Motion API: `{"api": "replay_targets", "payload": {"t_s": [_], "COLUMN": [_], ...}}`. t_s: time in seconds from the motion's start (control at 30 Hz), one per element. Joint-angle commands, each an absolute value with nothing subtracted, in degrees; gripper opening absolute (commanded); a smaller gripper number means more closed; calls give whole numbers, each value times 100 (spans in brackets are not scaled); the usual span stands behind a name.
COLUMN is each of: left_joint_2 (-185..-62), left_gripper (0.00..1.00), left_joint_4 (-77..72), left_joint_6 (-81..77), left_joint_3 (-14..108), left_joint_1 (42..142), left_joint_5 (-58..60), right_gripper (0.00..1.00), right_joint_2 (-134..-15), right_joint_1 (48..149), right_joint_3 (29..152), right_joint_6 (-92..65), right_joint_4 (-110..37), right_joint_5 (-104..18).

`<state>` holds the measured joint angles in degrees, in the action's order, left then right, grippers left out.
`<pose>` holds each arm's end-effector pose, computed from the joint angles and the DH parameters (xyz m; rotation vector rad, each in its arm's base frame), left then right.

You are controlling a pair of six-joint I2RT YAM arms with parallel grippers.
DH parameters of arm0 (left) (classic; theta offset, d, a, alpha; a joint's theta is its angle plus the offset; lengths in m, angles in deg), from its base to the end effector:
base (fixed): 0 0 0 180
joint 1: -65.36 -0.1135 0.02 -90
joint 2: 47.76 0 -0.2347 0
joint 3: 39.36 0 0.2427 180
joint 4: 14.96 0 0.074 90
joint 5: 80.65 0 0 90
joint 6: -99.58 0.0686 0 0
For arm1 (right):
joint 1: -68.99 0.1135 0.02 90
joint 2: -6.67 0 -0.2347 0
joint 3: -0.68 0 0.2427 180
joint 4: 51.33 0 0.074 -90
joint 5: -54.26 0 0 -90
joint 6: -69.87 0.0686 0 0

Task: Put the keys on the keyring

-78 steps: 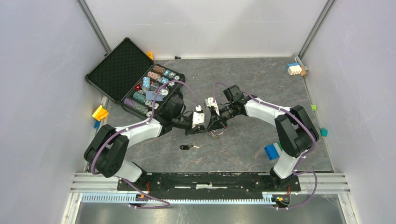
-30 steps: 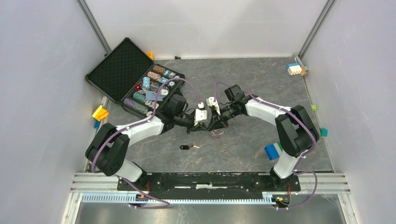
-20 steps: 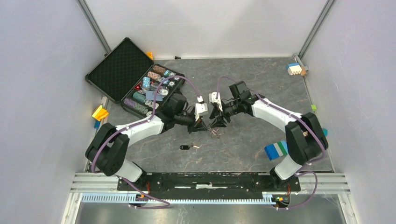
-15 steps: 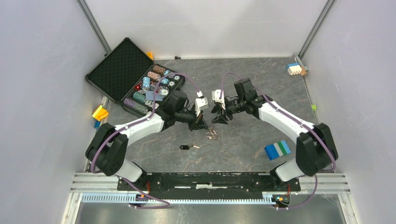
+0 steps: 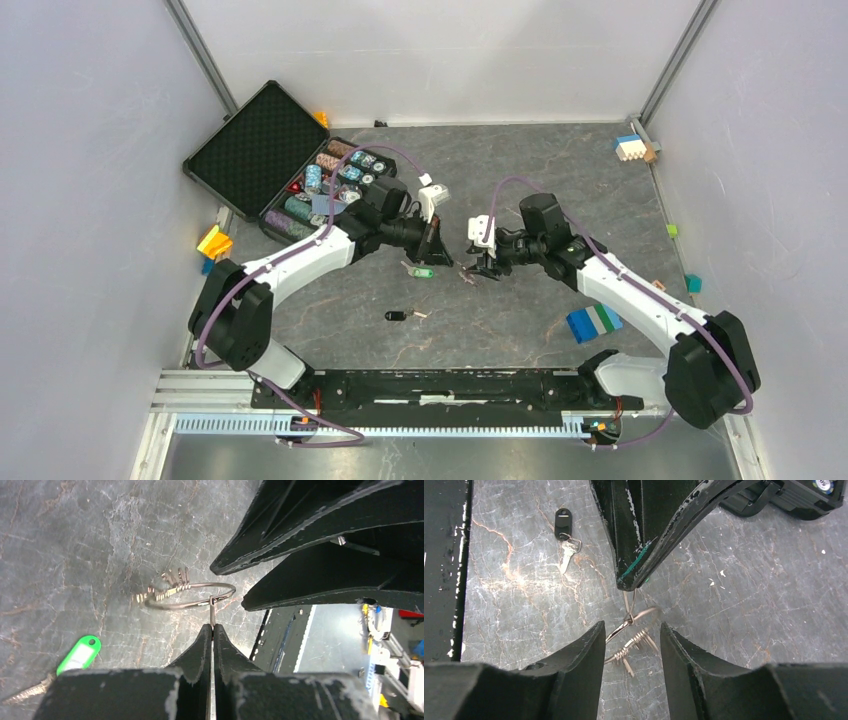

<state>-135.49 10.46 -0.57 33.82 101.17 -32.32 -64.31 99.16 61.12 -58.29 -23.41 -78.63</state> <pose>0.2503 -0.2369 0.2066 0.9170 2.1709 -1.2357 0.2181 0.1808 0.2137 -1.5049 1.5101 0.7503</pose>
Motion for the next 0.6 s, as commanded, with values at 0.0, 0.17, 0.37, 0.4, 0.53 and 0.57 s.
{"api": "replay_targets", "payload": {"t_s": [0.0, 0.17, 0.37, 0.4, 0.53, 0.57], "left_joint_2": [-13587, -13674, -13727, -13719, -13676, -13668], "left_gripper": [2, 2, 2, 2, 2, 2], "left_joint_4": [1249, 1443, 1427, 1397, 1249, 1201], "left_joint_6": [-661, -818, -1058, -1114, -1282, -1342], "left_joint_3": [3670, 3820, 3885, 3878, 3835, 3820], "left_joint_1": [10143, 10140, 10140, 10140, 10141, 10136], "left_joint_5": [-3094, -2966, -3081, -3097, -3168, -3201], "right_gripper": [48, 51, 51, 51, 51, 51], "right_joint_2": [-6199, -6297, -6380, -6382, -6425, -6463], "right_joint_1": [9962, 10006, 10018, 10022, 10018, 10019], "right_joint_3": [6051, 6104, 5976, 5939, 5835, 5820], "right_joint_6": [-5656, -5493, -5404, -5385, -5319, -5310], "right_joint_4": [-2844, -2867, -3029, -3062, -3172, -3182], "right_joint_5": [-7657, -7867, -7968, -7999, -8091, -8092]}}
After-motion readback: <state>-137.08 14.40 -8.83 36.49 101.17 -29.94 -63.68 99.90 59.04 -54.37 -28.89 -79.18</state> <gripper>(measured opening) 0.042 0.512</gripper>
